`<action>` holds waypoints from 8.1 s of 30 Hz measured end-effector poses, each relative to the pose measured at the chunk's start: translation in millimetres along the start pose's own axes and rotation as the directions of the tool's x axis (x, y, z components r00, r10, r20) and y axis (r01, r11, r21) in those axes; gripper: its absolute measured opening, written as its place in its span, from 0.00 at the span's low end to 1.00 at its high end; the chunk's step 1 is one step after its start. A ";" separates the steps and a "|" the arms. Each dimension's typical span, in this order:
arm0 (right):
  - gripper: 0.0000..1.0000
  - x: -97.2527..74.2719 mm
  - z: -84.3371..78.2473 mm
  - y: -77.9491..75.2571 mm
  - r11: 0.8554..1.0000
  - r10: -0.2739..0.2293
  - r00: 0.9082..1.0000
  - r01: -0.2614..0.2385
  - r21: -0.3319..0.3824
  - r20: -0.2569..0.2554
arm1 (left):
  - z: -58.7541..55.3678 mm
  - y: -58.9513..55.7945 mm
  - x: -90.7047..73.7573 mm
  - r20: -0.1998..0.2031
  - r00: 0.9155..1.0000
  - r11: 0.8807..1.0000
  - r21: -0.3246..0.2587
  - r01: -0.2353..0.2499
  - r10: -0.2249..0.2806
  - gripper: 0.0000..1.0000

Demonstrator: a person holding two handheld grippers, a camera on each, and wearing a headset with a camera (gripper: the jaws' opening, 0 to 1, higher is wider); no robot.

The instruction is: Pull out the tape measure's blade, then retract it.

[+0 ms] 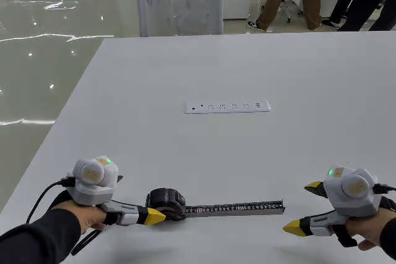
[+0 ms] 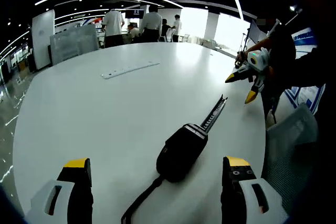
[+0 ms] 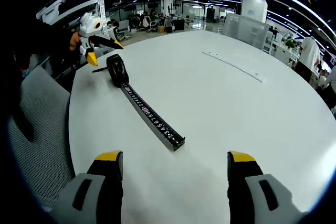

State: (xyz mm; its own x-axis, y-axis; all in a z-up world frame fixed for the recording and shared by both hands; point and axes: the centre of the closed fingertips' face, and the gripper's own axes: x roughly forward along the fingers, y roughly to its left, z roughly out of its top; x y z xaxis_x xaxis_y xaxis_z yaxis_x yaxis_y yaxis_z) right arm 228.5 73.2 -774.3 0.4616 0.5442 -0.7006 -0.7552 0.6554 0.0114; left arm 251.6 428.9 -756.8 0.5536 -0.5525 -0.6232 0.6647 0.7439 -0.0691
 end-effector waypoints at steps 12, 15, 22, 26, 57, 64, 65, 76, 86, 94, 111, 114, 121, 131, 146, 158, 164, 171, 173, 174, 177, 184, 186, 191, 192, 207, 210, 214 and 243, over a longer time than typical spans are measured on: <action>1.00 -56.4 -28.2 0.4 0.982 -0.169 0.980 0.158 0.099 0.109 | -16.7 -2.2 -67.4 0.143 0.986 0.989 -0.135 -0.065 0.084 1.00; 1.00 -74.5 -34.0 3.9 0.976 -0.205 0.970 0.192 0.102 0.130 | -28.2 -8.8 -83.4 0.167 0.981 0.992 -0.090 -0.088 0.102 1.00; 1.00 -105.7 -45.2 15.7 0.972 -0.229 0.965 0.220 0.083 0.129 | -55.1 -12.0 -108.3 0.150 0.981 0.992 -0.044 -0.118 0.123 1.00; 1.00 -118.9 -50.5 29.5 0.974 -0.217 0.965 0.203 0.103 0.147 | -55.2 -11.3 -122.7 0.154 0.978 0.988 -0.077 -0.133 0.144 1.00; 1.00 -128.7 -70.1 50.8 0.981 -0.189 0.977 0.182 0.067 0.104 | -55.8 -28.9 -126.5 0.172 0.977 0.988 -0.112 -0.110 0.128 1.00; 1.00 -127.9 -69.8 48.3 0.982 -0.184 0.978 0.178 0.061 0.101 | -57.3 -31.8 -126.3 0.170 0.977 0.987 -0.115 -0.109 0.127 1.00; 1.00 -127.9 -69.0 48.5 0.982 -0.184 0.978 0.178 0.059 0.101 | -57.5 -31.9 -126.4 0.171 0.977 0.987 -0.115 -0.109 0.127 1.00; 1.00 -128.9 -68.0 44.1 0.988 -0.150 0.985 0.153 -0.031 0.085 | -52.6 -32.1 -121.6 0.159 0.980 0.987 -0.127 -0.099 0.119 1.00; 1.00 -122.6 -49.9 31.9 0.985 -0.125 0.990 0.131 -0.108 0.066 | -35.8 -38.3 -99.0 0.142 0.983 0.988 -0.118 -0.099 0.116 1.00; 1.00 -103.1 -34.4 27.0 0.981 -0.059 0.997 0.066 -0.183 0.047 | -18.6 -56.8 -75.2 0.124 0.981 0.977 -0.170 -0.126 0.148 1.00; 0.97 -55.8 1.2 15.0 0.943 0.061 0.998 -0.067 -0.326 -0.031 | -14.1 -56.5 -32.9 0.107 0.963 0.961 -0.154 -0.228 0.246 1.00; 0.95 -43.9 5.6 17.7 0.929 0.088 0.994 -0.103 -0.356 -0.058 | -15.5 -55.1 -31.4 0.098 0.967 0.958 -0.191 -0.213 0.235 1.00; 0.90 -15.4 11.1 13.1 0.891 0.135 0.982 -0.179 -0.418 -0.131 | 7.6 -56.3 -24.3 0.152 0.951 0.952 -0.193 -0.239 0.270 1.00; 0.82 20.0 20.5 5.4 0.844 0.179 0.955 -0.273 -0.461 -0.238 | 20.9 -61.7 1.7 0.198 0.915 0.915 -0.279 -0.292 0.352 1.00; 0.59 50.7 3.5 4.7 0.799 0.233 0.904 -0.388 -0.459 -0.357 | 14.2 -63.9 22.4 0.257 0.890 0.910 -0.286 -0.301 0.376 1.00; 0.29 60.1 -11.4 9.7 0.762 0.281 0.854 -0.475 -0.439 -0.438 | -0.2 -57.3 27.8 0.212 0.894 0.902 -0.275 -0.334 0.395 1.00; 0.19 62.4 -12.0 9.0 0.751 0.284 0.844 -0.491 -0.441 -0.455 | 0.8 -56.6 28.5 0.217 0.893 0.902 -0.276 -0.332 0.395 1.00; 0.13 65.1 -10.3 6.6 0.766 0.259 0.851 -0.469 -0.440 -0.456 | 1.8 -55.9 28.2 0.224 0.891 0.894 -0.315 -0.318 0.396 1.00; 0.13 64.8 -10.9 7.1 0.757 0.246 0.851 -0.467 -0.456 -0.463 | 0.2 -56.3 29.2 0.214 0.892 0.891 -0.321 -0.320 0.397 1.00; 0.13 64.7 -11.0 7.8 0.755 0.241 0.851 -0.466 -0.461 -0.466 | -0.4 -56.6 29.8 0.211 0.893 0.890 -0.325 -0.319 0.397 1.00; 0.13 64.7 -11.1 9.3 0.751 0.213 0.847 -0.461 -0.474 -0.486 | 0.8 -58.6 31.9 0.212 0.895 0.887 -0.345 -0.307 0.392 1.00; 0.13 63.9 -12.7 11.1 0.759 0.170 0.832 -0.452 -0.468 -0.528 | 10.3 -52.2 39.5 0.214 0.884 0.875 -0.358 -0.325 0.416 0.93; 0.12 63.1 -13.8 11.5 0.777 0.155 0.829 -0.439 -0.452 -0.538 | 10.1 -48.6 41.7 0.204 0.879 0.865 -0.370 -0.338 0.430 0.90; 0.12 60.6 -15.8 15.9 0.766 0.156 0.830 -0.444 -0.465 -0.535 | 0.8 -38.4 49.9 0.151 0.879 0.820 -0.459 -0.342 0.452 0.83; 0.12 61.0 -15.5 15.0 0.772 0.158 0.832 -0.439 -0.458 -0.531 | 0.0 -35.4 51.0 0.142 0.877 0.811 -0.469 -0.349 0.459 0.81; 0.12 63.6 -14.2 12.7 0.836 0.145 0.834 -0.390 -0.385 -0.532 | 2.2 -27.1 58.9 0.091 0.861 0.820 -0.371 -0.437 0.500 0.65; 0.12 63.5 -13.8 13.1 0.833 0.146 0.832 -0.396 -0.387 -0.536 | 1.2 -26.0 58.6 0.086 0.863 0.819 -0.374 -0.435 0.497 0.65; 0.12 63.6 -14.0 13.4 0.829 0.147 0.832 -0.399 -0.392 -0.535 | -5.6 -25.7 60.5 0.074 0.876 0.791 -0.471 -0.390 0.476 0.65; 0.12 75.2 -2.8 29.7 0.792 0.172 0.837 -0.432 -0.432 -0.520 | -6.6 -26.4 60.7 0.040 0.893 0.809 -0.442 -0.387 0.448 0.63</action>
State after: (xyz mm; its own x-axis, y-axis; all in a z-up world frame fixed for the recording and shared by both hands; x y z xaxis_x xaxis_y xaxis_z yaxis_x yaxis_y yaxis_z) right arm 239.5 132.1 -828.7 0.0143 0.2953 -0.9553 -0.9983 0.0575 0.0028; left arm 264.3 378.2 -798.0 0.8121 -0.1750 -0.5566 0.1023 0.9819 -0.1595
